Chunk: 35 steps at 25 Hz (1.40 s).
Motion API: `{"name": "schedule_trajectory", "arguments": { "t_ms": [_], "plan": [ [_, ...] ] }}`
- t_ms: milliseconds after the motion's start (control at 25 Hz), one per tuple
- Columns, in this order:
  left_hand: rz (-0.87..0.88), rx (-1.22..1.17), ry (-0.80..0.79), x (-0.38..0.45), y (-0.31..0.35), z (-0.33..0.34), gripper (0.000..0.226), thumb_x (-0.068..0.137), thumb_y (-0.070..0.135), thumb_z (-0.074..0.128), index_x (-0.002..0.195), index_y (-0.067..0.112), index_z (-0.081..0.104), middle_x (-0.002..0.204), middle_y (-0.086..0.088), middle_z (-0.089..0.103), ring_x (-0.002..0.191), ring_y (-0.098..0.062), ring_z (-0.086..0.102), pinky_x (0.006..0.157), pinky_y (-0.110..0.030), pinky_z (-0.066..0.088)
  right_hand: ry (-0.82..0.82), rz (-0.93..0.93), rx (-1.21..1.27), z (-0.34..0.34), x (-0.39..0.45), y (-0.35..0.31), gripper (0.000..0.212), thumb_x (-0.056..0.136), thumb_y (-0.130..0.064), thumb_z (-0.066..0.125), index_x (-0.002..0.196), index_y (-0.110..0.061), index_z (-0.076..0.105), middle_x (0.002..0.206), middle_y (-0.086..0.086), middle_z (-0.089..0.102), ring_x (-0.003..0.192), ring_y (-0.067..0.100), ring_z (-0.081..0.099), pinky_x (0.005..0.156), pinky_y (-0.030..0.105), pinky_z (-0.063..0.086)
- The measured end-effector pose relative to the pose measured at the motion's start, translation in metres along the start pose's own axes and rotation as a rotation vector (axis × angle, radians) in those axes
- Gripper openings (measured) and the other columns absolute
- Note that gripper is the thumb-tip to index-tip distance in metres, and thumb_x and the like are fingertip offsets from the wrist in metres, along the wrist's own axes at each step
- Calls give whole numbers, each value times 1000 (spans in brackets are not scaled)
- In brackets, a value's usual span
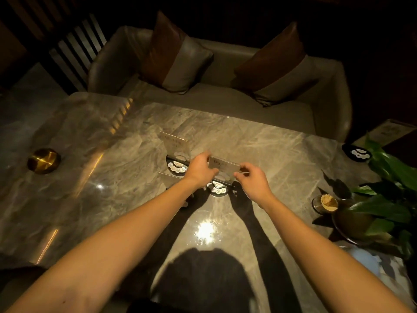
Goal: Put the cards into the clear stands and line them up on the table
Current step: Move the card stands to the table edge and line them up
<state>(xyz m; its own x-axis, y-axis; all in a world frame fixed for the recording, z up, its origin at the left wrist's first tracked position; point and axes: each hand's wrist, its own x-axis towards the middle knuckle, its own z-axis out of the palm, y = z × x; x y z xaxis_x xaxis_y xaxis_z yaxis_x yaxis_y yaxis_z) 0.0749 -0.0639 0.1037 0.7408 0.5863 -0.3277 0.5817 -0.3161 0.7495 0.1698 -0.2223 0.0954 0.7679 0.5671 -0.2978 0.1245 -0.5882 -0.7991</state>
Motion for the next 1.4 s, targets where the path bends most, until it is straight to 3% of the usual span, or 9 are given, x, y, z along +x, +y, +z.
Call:
{"name": "schedule_trajectory", "arguments": {
  "t_ms": [120,240,360,480,640,800,960,1160,1400],
  "plan": [
    [-9,24,27,9,2,-5,8,89,18,73,95,15,69,95,-3,70,91,-21,64,73,-25,43,36,-11,16,-3,7,2,4,95,-10,64,93,-10,67,87,4,67,70,13,62,57,9,46],
    [30,5,11,16,7,-6,10,88,24,75,82,19,68,87,1,69,85,-16,63,62,-20,40,30,-1,27,-17,15,4,8,96,-9,63,96,-4,68,90,10,68,65,8,62,51,11,48],
    [85,-74,-23,20,24,-3,15,89,22,74,76,24,66,86,1,70,84,-12,62,65,-17,40,22,-11,35,-42,21,-1,7,96,-9,63,94,-6,69,90,9,68,67,13,66,52,12,48],
    [151,-105,-37,24,54,0,17,89,21,74,76,27,66,82,7,68,80,-6,60,65,-13,40,31,-58,-17,-75,34,-2,5,94,-14,66,93,-12,70,88,3,71,79,15,65,71,26,50],
    [196,-161,-18,46,103,16,18,86,20,77,74,31,68,79,11,69,83,-12,65,75,-27,54,68,-80,-69,-131,52,-7,10,94,-19,67,89,-12,70,87,3,73,81,17,64,76,38,53],
    [281,-157,-18,69,163,46,18,86,22,77,74,34,69,79,15,70,84,-10,67,75,-31,58,124,-96,-112,-196,68,-6,11,95,-17,67,88,-8,69,82,-1,69,75,8,60,70,31,48],
    [339,-146,17,97,214,86,11,83,27,79,80,35,73,82,14,73,83,-8,69,78,-38,61,157,-125,-110,-263,88,11,2,93,-16,67,93,-19,68,91,-2,72,93,15,68,80,35,59],
    [346,-175,-12,136,266,147,8,82,27,81,89,29,77,87,10,76,86,-10,72,82,-39,62,168,-154,-166,-337,120,43,4,96,-18,64,96,-23,64,96,-9,70,98,8,66,69,18,55],
    [340,-184,-38,172,307,213,14,82,20,82,95,16,79,82,6,73,77,-6,68,74,-21,58,114,-170,-326,-403,165,88,5,97,-17,63,101,-15,66,104,2,69,102,19,66,84,34,58]
  ]
}}
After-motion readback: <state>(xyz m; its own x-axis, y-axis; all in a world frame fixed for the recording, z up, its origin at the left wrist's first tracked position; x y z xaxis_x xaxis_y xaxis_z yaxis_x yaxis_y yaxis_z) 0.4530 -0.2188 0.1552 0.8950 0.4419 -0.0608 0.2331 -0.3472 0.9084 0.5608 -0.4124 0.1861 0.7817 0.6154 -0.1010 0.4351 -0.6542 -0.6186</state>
